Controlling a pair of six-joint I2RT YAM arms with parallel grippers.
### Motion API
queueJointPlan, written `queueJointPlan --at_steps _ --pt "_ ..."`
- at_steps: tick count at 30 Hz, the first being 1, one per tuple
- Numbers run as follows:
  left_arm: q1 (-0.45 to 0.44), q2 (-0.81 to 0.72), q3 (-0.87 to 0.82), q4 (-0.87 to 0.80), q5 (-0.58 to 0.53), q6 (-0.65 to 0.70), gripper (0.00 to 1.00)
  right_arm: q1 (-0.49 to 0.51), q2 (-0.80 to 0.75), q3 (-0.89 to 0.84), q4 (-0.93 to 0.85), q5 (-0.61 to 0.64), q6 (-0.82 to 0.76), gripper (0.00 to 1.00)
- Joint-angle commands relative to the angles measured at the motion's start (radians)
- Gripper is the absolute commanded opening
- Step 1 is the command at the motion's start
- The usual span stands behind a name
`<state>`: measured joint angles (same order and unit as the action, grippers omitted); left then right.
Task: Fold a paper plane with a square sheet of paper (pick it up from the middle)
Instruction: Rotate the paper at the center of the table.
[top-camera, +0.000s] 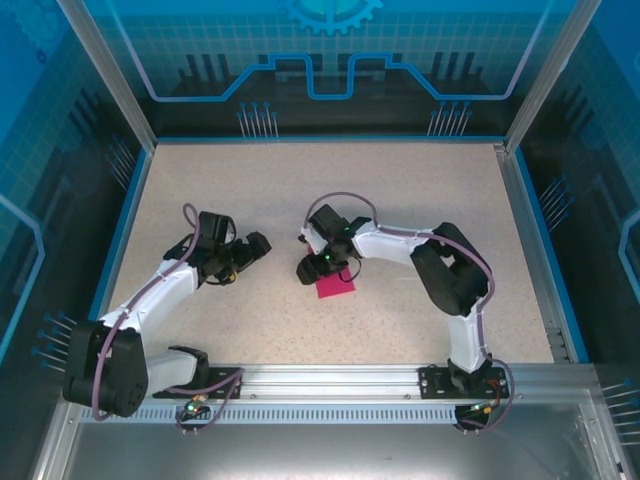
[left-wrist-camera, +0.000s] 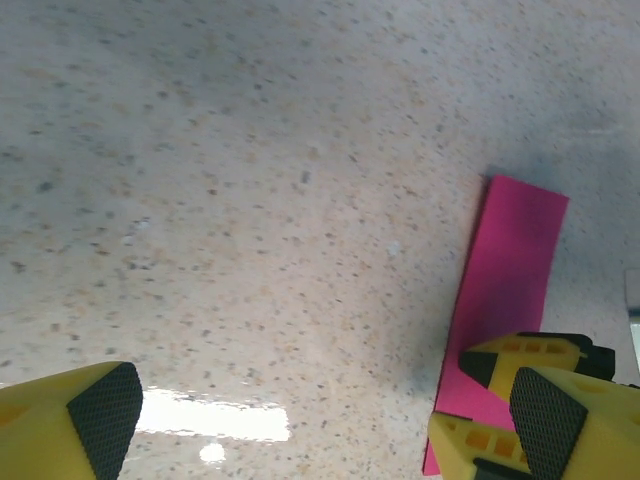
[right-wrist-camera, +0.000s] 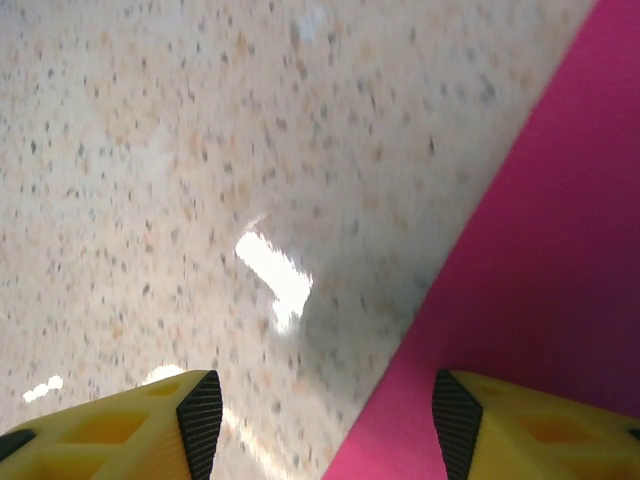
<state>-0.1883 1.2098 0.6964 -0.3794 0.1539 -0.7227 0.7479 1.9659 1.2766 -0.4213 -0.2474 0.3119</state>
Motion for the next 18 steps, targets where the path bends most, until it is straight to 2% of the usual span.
queueJointPlan --at_steps 1,4,7,9,13,18 --pt "-0.050 0.016 0.010 0.037 0.049 0.030 0.98 -0.031 -0.133 -0.084 0.077 -0.047 0.094 0.61" --pt "-0.114 0.043 0.029 0.079 0.055 0.013 0.98 -0.048 -0.290 -0.248 0.261 -0.038 0.264 0.64" --pt "-0.184 0.082 0.052 0.137 0.062 0.008 0.93 -0.063 -0.413 -0.341 0.228 0.104 0.348 0.69" --pt "-0.222 0.117 0.065 0.186 0.068 -0.020 0.85 -0.090 -0.475 -0.391 0.196 0.155 0.381 0.71" --pt "-0.270 0.191 0.059 0.340 0.111 -0.115 0.65 -0.158 -0.529 -0.499 0.191 0.096 0.419 0.71" --pt "-0.308 0.314 0.101 0.429 0.150 -0.157 0.54 -0.203 -0.533 -0.562 0.232 0.026 0.465 0.68"
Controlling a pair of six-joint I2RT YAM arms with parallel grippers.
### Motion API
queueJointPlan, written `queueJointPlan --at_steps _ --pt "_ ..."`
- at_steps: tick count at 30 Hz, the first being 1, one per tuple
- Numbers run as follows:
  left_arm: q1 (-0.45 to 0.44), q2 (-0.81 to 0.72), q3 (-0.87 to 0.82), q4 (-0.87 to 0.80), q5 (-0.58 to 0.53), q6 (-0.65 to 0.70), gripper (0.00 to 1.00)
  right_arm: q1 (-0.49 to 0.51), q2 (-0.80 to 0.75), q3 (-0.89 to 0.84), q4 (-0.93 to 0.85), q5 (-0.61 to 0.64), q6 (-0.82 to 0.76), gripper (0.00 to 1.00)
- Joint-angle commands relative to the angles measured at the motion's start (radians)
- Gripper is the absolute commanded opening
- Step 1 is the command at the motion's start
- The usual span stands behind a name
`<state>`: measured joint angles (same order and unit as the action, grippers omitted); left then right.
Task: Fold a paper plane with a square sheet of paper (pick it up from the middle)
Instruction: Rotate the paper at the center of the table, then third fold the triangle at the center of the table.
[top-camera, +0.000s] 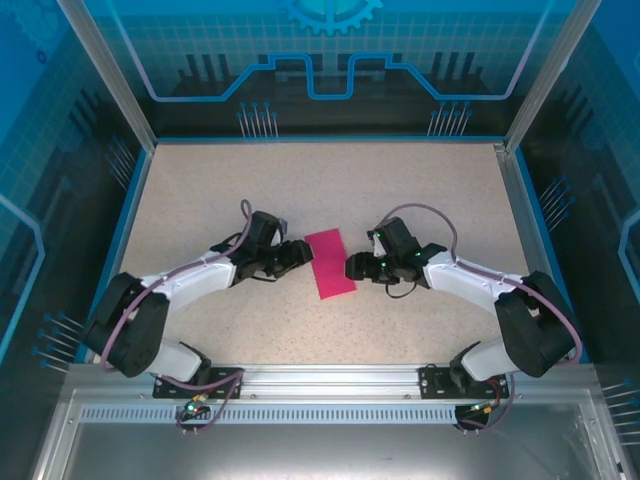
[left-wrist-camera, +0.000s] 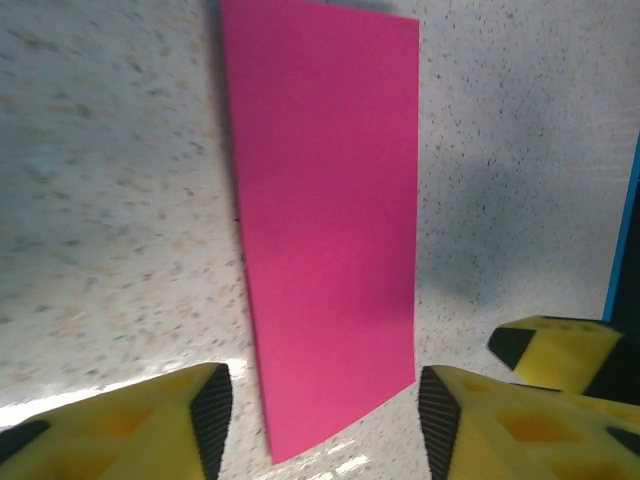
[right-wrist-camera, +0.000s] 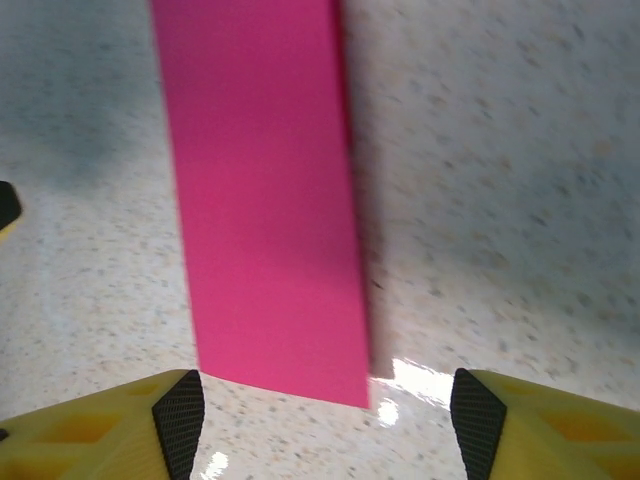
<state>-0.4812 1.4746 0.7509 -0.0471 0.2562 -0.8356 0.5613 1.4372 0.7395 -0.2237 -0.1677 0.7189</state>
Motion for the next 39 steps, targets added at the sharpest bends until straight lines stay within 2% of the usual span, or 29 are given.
queueJointPlan --at_steps 1,8,18,24,32,39 --pt "-0.018 0.069 0.056 0.103 0.051 -0.048 0.54 -0.020 -0.001 -0.032 0.049 -0.070 0.069 0.68" --pt "-0.024 0.144 0.096 0.098 0.059 -0.050 0.53 -0.022 0.079 -0.027 0.083 -0.127 0.134 0.59" --pt "-0.025 0.170 0.108 0.071 0.054 -0.042 0.54 0.005 0.160 0.022 0.103 -0.220 0.102 0.50" --pt "-0.024 0.186 0.119 0.065 0.052 -0.037 0.54 0.012 0.145 0.012 0.098 -0.198 0.117 0.40" --pt "-0.024 0.208 0.122 0.089 0.072 -0.049 0.53 0.013 0.084 -0.014 0.105 -0.162 0.132 0.33" --pt "-0.025 0.219 0.124 0.090 0.074 -0.047 0.54 0.010 0.054 -0.016 0.069 -0.144 0.176 0.15"
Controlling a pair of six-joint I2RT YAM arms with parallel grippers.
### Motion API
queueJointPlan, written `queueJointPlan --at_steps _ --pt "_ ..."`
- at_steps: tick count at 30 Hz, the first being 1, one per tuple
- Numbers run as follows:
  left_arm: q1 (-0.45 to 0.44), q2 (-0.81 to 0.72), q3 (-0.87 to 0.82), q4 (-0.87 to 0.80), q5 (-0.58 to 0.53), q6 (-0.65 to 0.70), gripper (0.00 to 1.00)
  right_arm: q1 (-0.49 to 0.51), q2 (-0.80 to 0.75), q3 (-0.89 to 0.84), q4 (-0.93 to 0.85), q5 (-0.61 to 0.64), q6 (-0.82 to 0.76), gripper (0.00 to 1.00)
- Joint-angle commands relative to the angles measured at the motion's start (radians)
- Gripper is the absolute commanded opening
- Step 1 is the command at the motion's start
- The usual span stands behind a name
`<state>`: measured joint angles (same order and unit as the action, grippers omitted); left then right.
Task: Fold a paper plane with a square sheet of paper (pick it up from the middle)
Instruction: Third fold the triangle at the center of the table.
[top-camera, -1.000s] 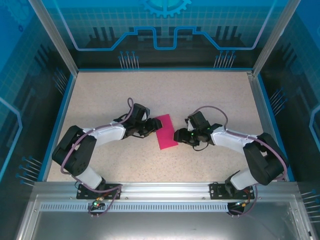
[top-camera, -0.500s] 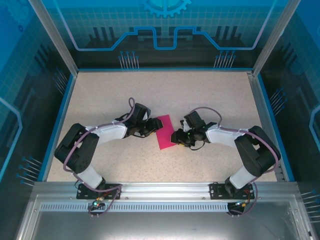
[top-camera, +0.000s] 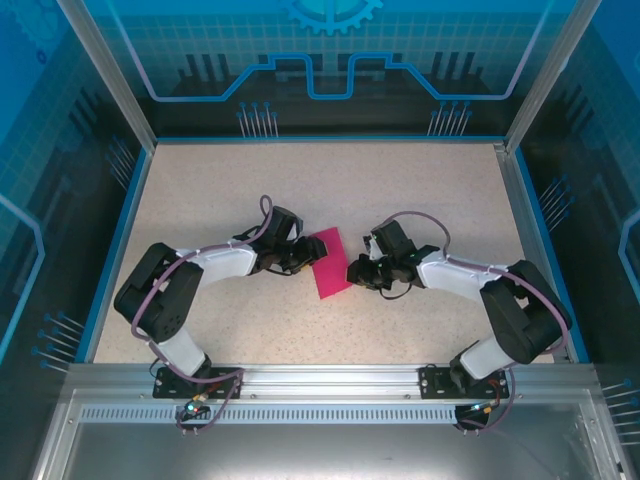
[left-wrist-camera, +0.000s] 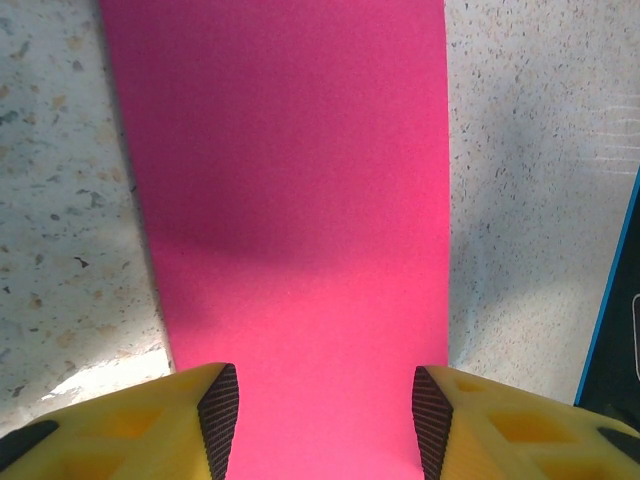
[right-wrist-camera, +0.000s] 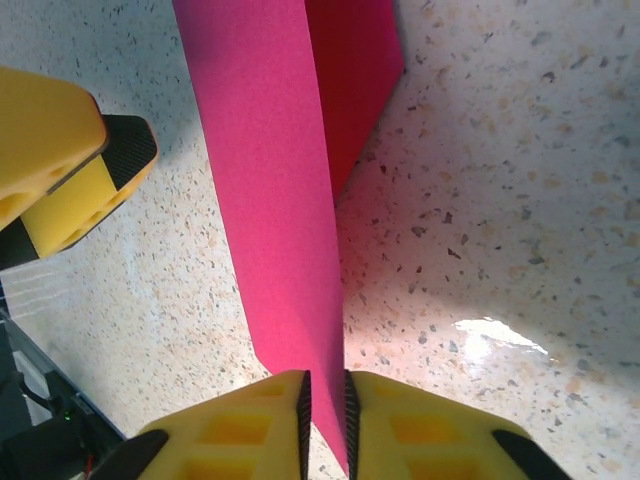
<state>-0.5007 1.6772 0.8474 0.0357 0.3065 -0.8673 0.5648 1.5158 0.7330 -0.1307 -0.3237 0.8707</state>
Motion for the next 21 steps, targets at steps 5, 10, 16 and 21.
queueJointPlan --at_steps 5,10,16,21 --pt "-0.005 0.017 0.033 0.002 0.016 -0.004 0.54 0.006 -0.021 0.012 -0.049 -0.002 0.039 0.05" --pt "0.003 0.013 0.088 -0.049 -0.022 0.050 0.53 0.007 0.008 0.065 -0.101 0.002 0.062 0.01" --pt "0.024 0.067 0.133 -0.084 -0.059 0.082 0.52 0.021 0.071 0.141 -0.180 0.043 0.066 0.01" --pt "0.042 0.120 0.148 -0.089 -0.055 0.103 0.48 0.034 0.113 0.211 -0.196 0.038 0.063 0.02"
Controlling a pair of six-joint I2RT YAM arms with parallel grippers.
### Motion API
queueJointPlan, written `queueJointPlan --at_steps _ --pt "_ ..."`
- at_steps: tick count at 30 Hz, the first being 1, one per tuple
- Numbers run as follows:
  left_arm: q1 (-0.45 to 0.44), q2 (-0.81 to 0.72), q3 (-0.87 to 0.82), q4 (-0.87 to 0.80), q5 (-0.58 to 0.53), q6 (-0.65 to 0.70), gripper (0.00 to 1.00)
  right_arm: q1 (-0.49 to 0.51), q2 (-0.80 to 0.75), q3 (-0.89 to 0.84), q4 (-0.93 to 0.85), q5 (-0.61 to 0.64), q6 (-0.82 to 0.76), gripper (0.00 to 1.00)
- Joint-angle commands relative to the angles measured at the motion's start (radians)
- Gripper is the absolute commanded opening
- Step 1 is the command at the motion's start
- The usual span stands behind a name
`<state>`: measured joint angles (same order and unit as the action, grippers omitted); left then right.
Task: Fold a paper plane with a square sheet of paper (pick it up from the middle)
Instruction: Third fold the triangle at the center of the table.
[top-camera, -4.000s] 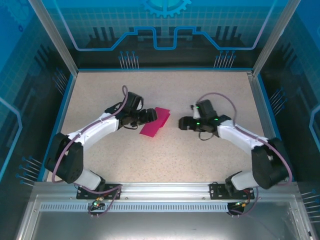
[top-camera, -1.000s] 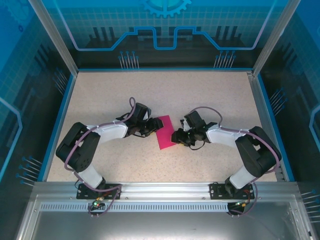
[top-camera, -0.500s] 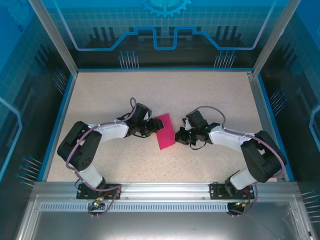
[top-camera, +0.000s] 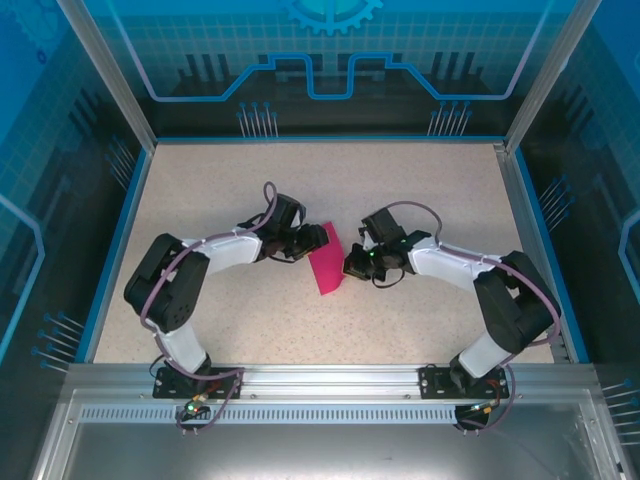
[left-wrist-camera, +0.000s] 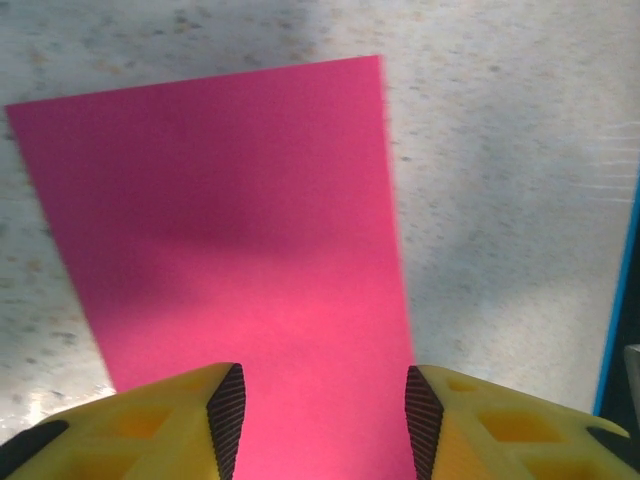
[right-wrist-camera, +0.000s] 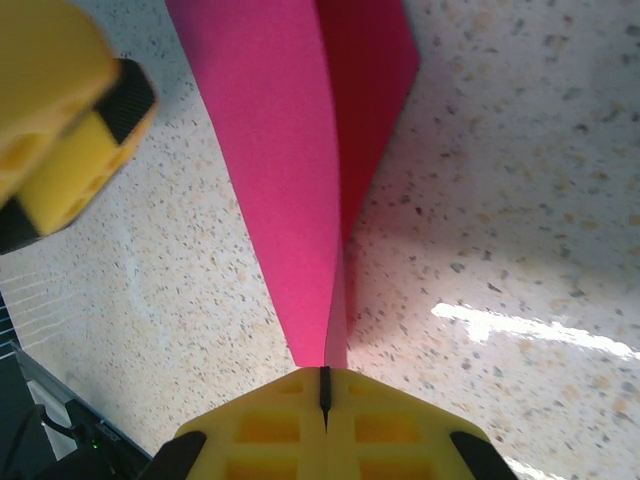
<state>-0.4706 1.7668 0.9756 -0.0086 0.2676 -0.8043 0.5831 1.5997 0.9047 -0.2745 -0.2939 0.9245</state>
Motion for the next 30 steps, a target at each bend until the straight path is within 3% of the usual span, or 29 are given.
queueJointPlan --at_steps 1,23,30 --pt "0.015 0.035 0.020 -0.046 -0.020 0.043 0.48 0.018 0.035 0.046 -0.052 0.007 0.010 0.02" --pt "0.026 0.085 0.012 -0.056 -0.001 0.054 0.41 0.049 0.177 0.072 0.281 0.009 0.083 0.03" --pt "0.027 0.028 0.005 -0.032 0.010 0.038 0.38 0.062 0.226 0.107 0.271 0.008 0.068 0.03"
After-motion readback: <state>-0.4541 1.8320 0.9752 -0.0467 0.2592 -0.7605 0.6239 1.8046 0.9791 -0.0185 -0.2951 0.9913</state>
